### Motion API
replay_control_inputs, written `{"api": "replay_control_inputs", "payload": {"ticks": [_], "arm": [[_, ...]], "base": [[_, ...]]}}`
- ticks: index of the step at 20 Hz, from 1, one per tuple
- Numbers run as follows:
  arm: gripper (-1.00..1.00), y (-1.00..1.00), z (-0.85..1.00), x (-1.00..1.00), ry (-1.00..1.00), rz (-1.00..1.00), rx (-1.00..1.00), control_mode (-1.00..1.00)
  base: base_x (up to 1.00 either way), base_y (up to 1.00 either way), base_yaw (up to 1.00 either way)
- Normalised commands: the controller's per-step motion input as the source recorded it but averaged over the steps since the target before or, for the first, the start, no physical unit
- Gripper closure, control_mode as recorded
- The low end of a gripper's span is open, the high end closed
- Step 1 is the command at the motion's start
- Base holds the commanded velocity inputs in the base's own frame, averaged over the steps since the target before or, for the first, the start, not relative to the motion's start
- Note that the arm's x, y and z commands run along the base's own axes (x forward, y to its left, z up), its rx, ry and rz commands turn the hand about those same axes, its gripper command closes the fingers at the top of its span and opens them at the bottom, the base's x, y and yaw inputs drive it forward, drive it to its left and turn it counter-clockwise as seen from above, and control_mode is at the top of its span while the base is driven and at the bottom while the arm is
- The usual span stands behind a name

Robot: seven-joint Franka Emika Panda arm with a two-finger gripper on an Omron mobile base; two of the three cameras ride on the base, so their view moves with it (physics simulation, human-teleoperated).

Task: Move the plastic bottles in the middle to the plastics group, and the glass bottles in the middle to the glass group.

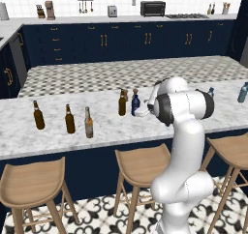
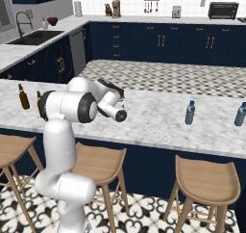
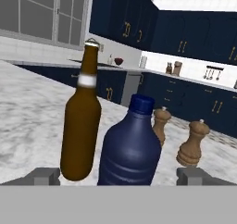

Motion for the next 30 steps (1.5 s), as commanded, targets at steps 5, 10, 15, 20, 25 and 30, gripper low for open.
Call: {"api": "replay_control_inputs", "payload": {"ticks": [5, 10, 15, 20, 25, 30], "arm": [[-1.00, 0.06, -0.03, 0.24, 0.00, 0.00, 0.00, -1.00], [-1.00, 0.06, -0.08, 0.19, 0.00, 0.00, 0.00, -1.00], [-1.00, 0.02, -0.07, 0.17, 0.00, 0.00, 0.00, -1.00], [1.00, 0.00, -0.04, 0.15, 0.00, 0.00, 0.00, -1.00], [1.00, 0.00, -0.03, 0.08, 0.00, 0.00, 0.02, -1.00], [1.00, -0.12, 0.04, -0.04, 0.00, 0.00, 0.01, -1.00]], "base": [[0.00, 0.00, 0.00], [0.00, 0.00, 0.00], [0.00, 0.00, 0.00], [0.00, 0.00, 0.00], [0.00, 0.00, 0.00], [0.00, 0.00, 0.00]]}}
